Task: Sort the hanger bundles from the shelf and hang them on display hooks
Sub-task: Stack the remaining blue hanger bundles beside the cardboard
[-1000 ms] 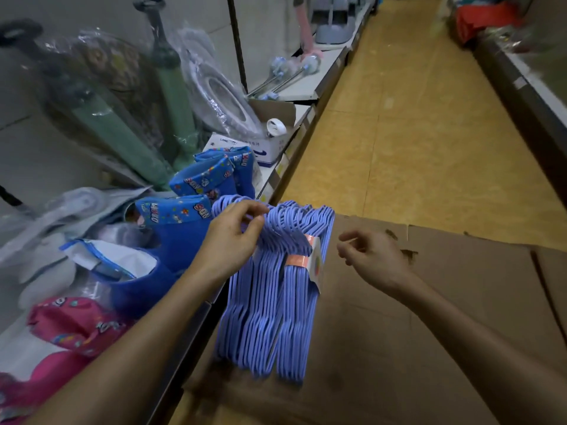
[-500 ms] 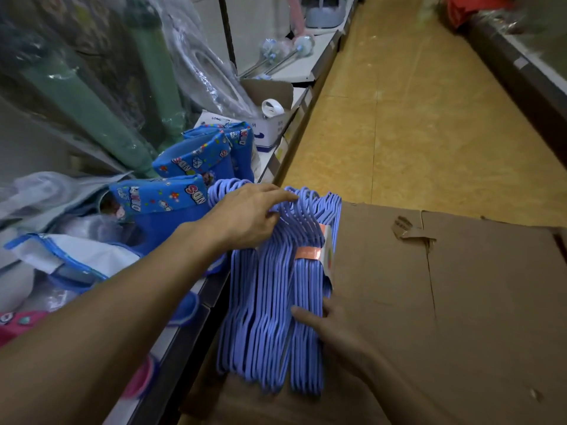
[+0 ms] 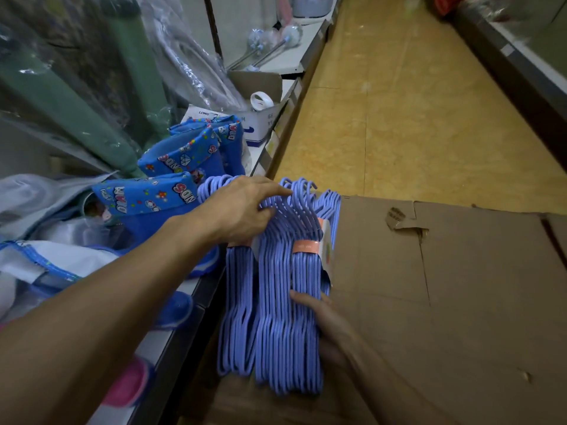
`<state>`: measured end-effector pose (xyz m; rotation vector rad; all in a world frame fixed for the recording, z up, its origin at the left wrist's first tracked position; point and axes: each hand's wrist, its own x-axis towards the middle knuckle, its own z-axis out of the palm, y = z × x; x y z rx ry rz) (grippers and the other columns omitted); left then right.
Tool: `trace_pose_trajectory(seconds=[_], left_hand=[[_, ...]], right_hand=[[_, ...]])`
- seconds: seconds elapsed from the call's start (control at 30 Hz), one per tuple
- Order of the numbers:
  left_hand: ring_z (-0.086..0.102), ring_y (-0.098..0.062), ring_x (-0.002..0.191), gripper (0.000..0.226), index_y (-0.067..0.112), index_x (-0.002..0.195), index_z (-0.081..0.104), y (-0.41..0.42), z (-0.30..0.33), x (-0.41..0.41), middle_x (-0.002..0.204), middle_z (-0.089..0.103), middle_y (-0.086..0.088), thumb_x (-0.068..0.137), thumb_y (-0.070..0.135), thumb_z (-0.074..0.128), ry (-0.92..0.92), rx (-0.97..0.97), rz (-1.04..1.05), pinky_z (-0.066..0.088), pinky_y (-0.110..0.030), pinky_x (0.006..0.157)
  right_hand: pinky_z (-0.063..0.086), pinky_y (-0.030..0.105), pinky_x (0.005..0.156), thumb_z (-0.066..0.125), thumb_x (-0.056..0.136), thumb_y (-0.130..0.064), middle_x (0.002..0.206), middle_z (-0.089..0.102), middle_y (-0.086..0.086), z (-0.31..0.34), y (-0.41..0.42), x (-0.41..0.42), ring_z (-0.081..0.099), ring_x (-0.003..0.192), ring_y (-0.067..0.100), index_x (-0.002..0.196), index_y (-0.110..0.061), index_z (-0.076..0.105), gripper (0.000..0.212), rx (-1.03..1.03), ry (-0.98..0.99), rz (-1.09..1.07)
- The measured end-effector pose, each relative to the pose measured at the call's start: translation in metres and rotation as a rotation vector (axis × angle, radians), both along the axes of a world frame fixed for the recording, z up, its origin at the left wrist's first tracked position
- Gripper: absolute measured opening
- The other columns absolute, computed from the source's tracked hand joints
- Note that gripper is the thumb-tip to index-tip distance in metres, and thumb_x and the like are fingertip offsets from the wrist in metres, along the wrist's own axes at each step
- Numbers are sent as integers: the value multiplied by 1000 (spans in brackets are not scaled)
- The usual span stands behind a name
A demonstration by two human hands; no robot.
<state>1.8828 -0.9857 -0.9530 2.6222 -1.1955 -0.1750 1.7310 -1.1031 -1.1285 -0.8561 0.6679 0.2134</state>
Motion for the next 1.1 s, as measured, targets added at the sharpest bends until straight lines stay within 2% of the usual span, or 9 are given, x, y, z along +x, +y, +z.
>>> trace_pose_trajectory(seconds=[0.2,0.37,0.47,0.6,0.73,0.8,0.97,1.03,1.1], left_hand=[[40,-18,131,50,28,143,49,-32,8,-21,142,53,4,94,26,59,-76,-45,-152,32,-40,111],[44,-15,116,46,33,141,48,-76,2,-36,128,58,8,96,43,53,-111,-158,-131,37,-37,99],[45,-16,117,48,33,139,49,-96,-10,-45,129,54,6,94,49,52,-66,-226,-71,37,-35,99],[44,-16,131,53,31,144,44,-120,-27,-58,141,47,3,95,48,54,106,-303,-71,36,-38,110],[41,-1,129,53,33,146,40,-140,-38,-72,146,45,9,97,49,51,186,-367,-81,31,-20,105],[39,4,123,51,33,144,41,-147,-40,-76,144,46,11,97,49,52,185,-372,-76,31,-19,101],[40,6,118,46,35,140,44,-149,-39,-82,141,48,13,97,47,53,215,-368,-77,33,-20,93],[41,4,118,46,35,140,44,-148,-37,-84,140,48,14,97,47,52,221,-357,-73,34,-21,93],[42,4,119,45,35,140,43,-147,-36,-85,141,47,14,97,46,52,232,-347,-66,35,-22,93]], right_hand=[[60,45,67,72,82,-6,105,72,25,9,-51,-26,73,84,38,125,-2,60,45,11,59,63],[60,49,76,82,66,-11,103,73,22,23,-116,-49,72,85,36,119,-5,63,57,-12,101,242],[61,48,72,81,67,-10,104,72,21,30,-154,-60,72,86,36,115,-7,65,51,-40,139,276],[61,50,71,76,75,-7,105,72,24,32,-192,-72,71,85,39,115,-7,65,42,-88,198,316],[61,51,64,81,66,-3,105,71,27,27,-213,-76,72,83,42,115,-7,64,52,-56,187,330],[62,51,68,82,66,-6,109,71,26,22,-218,-78,72,88,41,117,-8,63,54,-52,174,345],[56,50,93,84,74,-22,119,70,19,12,-219,-86,70,103,35,119,-10,67,50,-140,93,409],[55,46,97,84,74,-32,118,72,11,15,-216,-90,70,106,29,121,-14,66,54,-280,63,417],[58,37,92,86,72,-42,113,74,-1,22,-211,-93,71,103,17,122,-22,64,58,-499,3,458]])
